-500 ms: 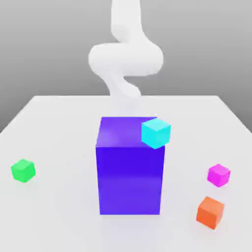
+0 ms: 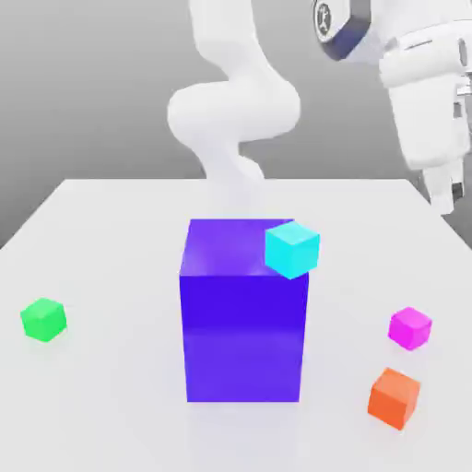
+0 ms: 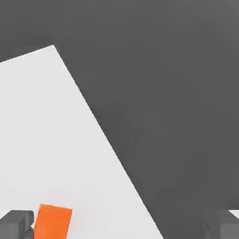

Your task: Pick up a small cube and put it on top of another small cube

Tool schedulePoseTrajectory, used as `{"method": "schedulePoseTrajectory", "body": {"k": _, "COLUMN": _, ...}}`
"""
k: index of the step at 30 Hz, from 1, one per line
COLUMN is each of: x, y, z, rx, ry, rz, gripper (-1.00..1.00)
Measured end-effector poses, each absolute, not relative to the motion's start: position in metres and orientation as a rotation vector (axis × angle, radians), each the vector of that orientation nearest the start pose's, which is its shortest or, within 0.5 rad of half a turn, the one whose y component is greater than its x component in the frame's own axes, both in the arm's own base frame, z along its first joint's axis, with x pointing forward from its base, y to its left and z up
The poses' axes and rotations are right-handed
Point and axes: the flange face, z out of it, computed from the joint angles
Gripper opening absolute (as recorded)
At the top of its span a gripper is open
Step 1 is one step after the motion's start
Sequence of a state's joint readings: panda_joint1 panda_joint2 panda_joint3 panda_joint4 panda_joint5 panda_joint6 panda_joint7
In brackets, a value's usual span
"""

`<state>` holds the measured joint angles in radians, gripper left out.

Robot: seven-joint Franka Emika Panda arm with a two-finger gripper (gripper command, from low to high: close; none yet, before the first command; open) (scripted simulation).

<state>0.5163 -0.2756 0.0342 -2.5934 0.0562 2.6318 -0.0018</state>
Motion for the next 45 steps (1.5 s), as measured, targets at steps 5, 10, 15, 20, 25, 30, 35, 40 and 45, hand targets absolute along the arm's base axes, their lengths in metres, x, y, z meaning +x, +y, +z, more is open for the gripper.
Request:
{"method": "schedulePoseTrajectory", "body": {"k": 5, "x": 0.329, "y": 0.277, "z": 0.295, "rx": -2.782, "ry": -1.302, "rz": -0.258, "gripper": 0.0}}
{"method": "schedulePoseTrajectory", "body": {"k": 10, "x": 0.249, "y": 0.306, "z": 0.214, "rx": -2.51, "ry": -1.867, "rz": -0.06, "gripper": 0.0}}
{"method": "schedulePoseTrajectory", "body": {"k": 15, "x": 0.239, "y": 0.3, "z": 0.159, "rx": -2.451, "ry": -1.966, "rz": -0.003, "gripper": 0.0}}
{"method": "schedulePoseTrajectory", "body": {"k": 20, "x": 0.238, "y": 0.298, "z": 0.131, "rx": -2.449, "ry": -1.968, "rz": 0.0, "gripper": -1.0}}
{"method": "schedulePoseTrajectory", "body": {"k": 25, "x": 0.238, "y": 0.298, "z": 0.129, "rx": -2.449, "ry": -1.969, "rz": 0.002, "gripper": -1.0}}
{"method": "schedulePoseTrajectory", "body": {"k": 30, "x": 0.238, "y": 0.299, "z": 0.171, "rx": -2.45, "ry": -1.969, "rz": 0.002, "gripper": -1.0}}
{"method": "schedulePoseTrajectory", "body": {"k": 35, "x": 0.297, "y": 0.288, "z": 0.218, "rx": -2.596, "ry": -1.732, "rz": -0.118, "gripper": -1.0}}
{"method": "schedulePoseTrajectory", "body": {"k": 40, "x": 0.412, "y": 0.199, "z": 0.265, "rx": -2.894, "ry": -1.107, "rz": -0.288, "gripper": -1.0}}
{"method": "schedulePoseTrajectory", "body": {"k": 45, "x": 0.49, "y": 0.071, "z": 0.318, "rx": -3.046, "ry": -0.451, "rz": -0.458, "gripper": -1.0}}
